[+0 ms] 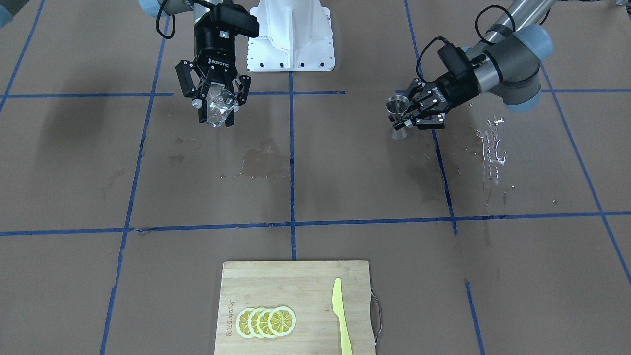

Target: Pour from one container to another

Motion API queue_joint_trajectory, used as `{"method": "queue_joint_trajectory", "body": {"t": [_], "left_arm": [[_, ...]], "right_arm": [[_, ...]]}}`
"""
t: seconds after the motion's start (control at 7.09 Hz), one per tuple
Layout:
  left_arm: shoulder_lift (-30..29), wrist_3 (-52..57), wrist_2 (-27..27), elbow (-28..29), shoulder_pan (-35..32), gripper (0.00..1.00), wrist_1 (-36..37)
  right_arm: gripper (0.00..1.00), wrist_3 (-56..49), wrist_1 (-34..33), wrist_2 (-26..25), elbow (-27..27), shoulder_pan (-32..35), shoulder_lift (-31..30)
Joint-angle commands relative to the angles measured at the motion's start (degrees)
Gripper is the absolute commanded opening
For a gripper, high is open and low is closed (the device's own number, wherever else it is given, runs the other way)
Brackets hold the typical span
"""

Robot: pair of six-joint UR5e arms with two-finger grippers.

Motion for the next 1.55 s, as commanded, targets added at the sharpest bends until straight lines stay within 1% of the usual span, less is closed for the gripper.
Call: {"method": "queue_joint_trajectory", "body": {"t": [0.0,0.14,0.28,0.42,0.56,0.85,0.99,1.13,1.27,1.41], "left_arm": [[8.24,-2.28,0.05,0.09,-0.60,0.00,-8.48],[10.71,-3.78,0.49,0.43,-0.60,0.00,-10.60],[12.30,-7.88,2.75,1.05,-0.51,0.00,-13.41],[13.79,-12.80,9.65,0.97,-0.51,0.00,-14.22],[15.29,-14.24,12.33,0.97,-0.08,0.00,-15.36],[17.67,-16.71,14.71,1.14,0.54,0.00,-16.60],[17.68,-17.67,16.03,1.14,1.85,0.00,-16.60],[17.59,-18.81,19.70,1.14,4.99,0.00,-16.60],[17.59,-21.09,24.96,1.14,9.46,0.00,-16.86],[18.46,-21.28,27.88,1.40,11.33,0.00,-18.69]], "right_arm": [[0.00,0.00,0.00,0.00,0.00,-0.03,0.07],[0.00,0.00,0.00,0.00,0.00,-0.03,0.07],[0.00,0.00,0.00,0.00,0.00,-0.03,0.07],[0.00,0.00,0.00,0.00,0.00,-0.12,0.25],[0.00,0.00,0.00,0.00,0.00,-0.12,0.16],[0.00,0.00,0.00,0.00,0.00,-0.21,0.33],[0.00,0.00,0.09,0.00,0.00,-0.21,0.42],[0.00,0.00,0.09,0.00,0.08,-0.21,0.42],[0.00,-0.09,0.09,0.00,0.08,-0.21,0.42],[0.00,-0.09,0.09,0.00,0.00,-0.21,0.42]]}}
